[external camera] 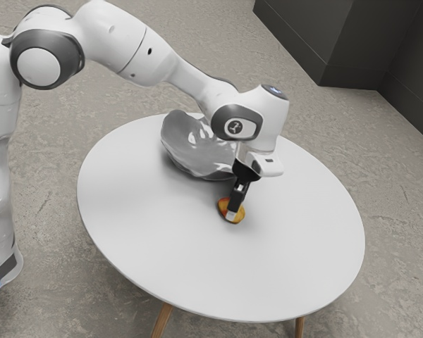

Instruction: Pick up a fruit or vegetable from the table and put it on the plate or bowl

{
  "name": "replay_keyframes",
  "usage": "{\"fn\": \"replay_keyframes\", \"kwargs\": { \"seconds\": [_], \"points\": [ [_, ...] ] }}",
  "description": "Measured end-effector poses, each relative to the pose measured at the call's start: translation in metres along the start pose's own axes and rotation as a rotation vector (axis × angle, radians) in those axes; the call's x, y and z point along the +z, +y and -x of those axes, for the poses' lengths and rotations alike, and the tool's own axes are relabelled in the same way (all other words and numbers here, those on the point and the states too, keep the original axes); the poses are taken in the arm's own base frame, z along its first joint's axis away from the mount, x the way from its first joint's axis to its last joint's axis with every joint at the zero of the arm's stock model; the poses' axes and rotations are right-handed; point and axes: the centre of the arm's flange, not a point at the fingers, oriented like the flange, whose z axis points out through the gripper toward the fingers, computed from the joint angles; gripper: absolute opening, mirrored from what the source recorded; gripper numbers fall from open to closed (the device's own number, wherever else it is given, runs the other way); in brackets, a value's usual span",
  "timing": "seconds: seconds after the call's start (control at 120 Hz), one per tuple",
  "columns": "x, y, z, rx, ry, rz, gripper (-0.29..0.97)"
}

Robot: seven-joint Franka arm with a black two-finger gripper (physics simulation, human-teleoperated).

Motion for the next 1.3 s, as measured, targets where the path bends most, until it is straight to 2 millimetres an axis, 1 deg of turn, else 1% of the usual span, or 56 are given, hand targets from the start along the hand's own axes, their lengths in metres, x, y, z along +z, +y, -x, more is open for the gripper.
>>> {"fn": "replay_keyframes", "kwargs": {
  "seconds": [0.083, 0.167, 0.283, 0.425, 0.617, 0.758, 0.883, 0.933, 1.008, 1.033, 1.092, 1.167, 1.208, 1.258, 1.3],
  "points": [
    [0.001, -0.001, 0.0, 0.001, -0.001, 0.0, 0.48],
    [0.001, -0.002, 0.0, 0.003, -0.001, -0.002, 0.43],
    [-0.003, -0.002, -0.002, 0.01, 0.005, -0.009, 0.25],
    [-0.01, -0.003, -0.004, 0.021, 0.007, -0.027, 0.2],
    [-0.025, -0.006, -0.01, 0.035, 0.022, -0.055, 0.18],
    [-0.052, -0.008, -0.018, 0.049, 0.049, -0.091, 0.16],
    [-0.069, -0.009, -0.021, 0.056, 0.066, -0.113, 0.15],
    [-0.081, -0.009, -0.025, 0.061, 0.082, -0.132, 0.15],
    [-0.108, -0.012, -0.028, 0.064, 0.114, -0.166, 0.15],
    [-0.115, -0.017, -0.026, 0.057, 0.119, -0.178, 0.15],
    [-0.127, -0.039, -0.013, 0.018, 0.114, -0.197, 0.15],
    [-0.137, -0.077, 0.018, -0.056, 0.086, -0.215, 0.14],
    [-0.142, -0.095, 0.035, -0.091, 0.068, -0.223, 0.14],
    [-0.145, -0.109, 0.05, -0.121, 0.046, -0.225, 0.14],
    [-0.148, -0.115, 0.06, -0.136, 0.03, -0.224, 0.14]
  ]
}}
